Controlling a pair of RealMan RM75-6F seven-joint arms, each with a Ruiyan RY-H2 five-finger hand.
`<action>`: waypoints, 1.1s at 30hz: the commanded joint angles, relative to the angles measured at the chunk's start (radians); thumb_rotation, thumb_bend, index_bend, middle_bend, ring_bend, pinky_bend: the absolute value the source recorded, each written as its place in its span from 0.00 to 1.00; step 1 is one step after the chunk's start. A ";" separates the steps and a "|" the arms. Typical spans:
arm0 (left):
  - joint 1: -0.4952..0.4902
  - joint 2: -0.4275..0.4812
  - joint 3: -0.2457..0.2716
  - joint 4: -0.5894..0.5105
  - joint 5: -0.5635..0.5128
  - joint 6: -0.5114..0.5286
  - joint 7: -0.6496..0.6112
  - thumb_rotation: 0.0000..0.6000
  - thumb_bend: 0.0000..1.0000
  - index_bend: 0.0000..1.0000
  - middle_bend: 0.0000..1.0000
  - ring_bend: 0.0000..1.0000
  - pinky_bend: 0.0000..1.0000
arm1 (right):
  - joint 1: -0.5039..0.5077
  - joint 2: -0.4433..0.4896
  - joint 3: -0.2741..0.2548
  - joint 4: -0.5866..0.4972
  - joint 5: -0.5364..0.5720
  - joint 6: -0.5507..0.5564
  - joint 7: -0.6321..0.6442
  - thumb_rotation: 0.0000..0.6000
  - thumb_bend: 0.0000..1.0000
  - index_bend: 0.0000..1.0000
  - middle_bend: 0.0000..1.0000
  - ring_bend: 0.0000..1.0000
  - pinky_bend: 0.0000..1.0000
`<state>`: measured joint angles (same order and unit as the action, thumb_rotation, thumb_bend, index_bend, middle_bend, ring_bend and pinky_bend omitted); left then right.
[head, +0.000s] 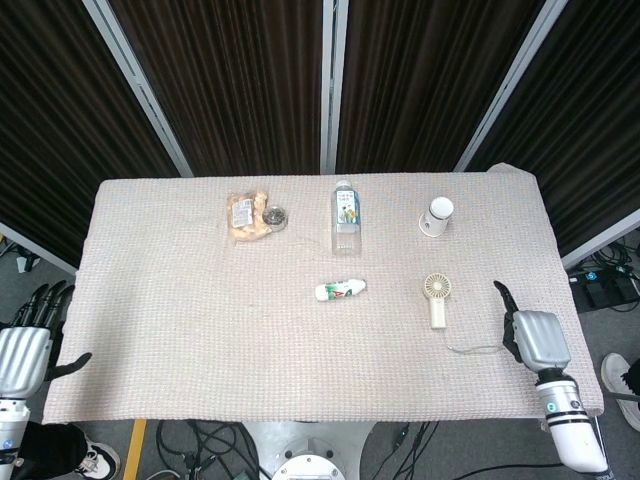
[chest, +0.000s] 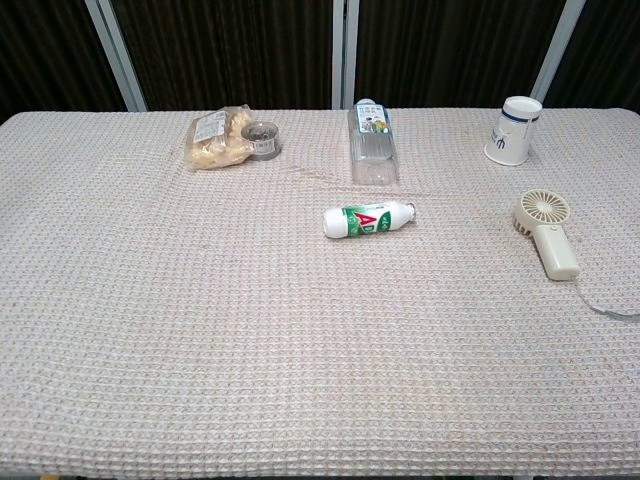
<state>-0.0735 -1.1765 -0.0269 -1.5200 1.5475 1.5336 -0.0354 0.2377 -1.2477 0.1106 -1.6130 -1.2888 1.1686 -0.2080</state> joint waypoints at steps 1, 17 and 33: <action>-0.001 -0.003 0.001 0.005 -0.002 -0.003 -0.003 1.00 0.05 0.06 0.04 0.00 0.18 | 0.043 -0.011 -0.001 -0.040 0.076 -0.072 -0.084 1.00 1.00 0.00 1.00 0.93 0.90; -0.001 -0.001 -0.001 0.013 -0.017 -0.016 -0.005 1.00 0.05 0.06 0.04 0.00 0.18 | 0.154 -0.103 -0.017 -0.051 0.261 -0.171 -0.273 1.00 1.00 0.00 1.00 0.93 0.90; 0.003 0.001 -0.004 0.033 -0.022 -0.012 -0.029 1.00 0.05 0.06 0.04 0.00 0.18 | 0.193 -0.139 -0.042 -0.037 0.334 -0.167 -0.308 1.00 1.00 0.00 1.00 0.93 0.90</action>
<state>-0.0706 -1.1756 -0.0308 -1.4868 1.5250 1.5214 -0.0640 0.4298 -1.3861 0.0684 -1.6502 -0.9553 1.0018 -0.5162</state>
